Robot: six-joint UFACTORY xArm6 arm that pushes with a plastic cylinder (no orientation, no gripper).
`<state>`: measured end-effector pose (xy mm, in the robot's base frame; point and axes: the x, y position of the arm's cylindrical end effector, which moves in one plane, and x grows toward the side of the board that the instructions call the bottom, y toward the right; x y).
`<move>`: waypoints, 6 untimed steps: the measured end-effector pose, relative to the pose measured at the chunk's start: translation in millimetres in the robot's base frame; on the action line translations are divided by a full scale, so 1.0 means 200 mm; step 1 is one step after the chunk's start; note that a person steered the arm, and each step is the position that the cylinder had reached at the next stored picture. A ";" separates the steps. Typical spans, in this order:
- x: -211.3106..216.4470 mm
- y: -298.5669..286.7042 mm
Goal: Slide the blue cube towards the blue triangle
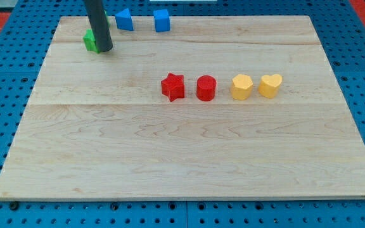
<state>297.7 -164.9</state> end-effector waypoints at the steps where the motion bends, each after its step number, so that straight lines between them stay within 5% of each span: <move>1: -0.07 0.59; 2: -0.41 1.07; 4: -0.53 1.00; 6: -0.43 0.60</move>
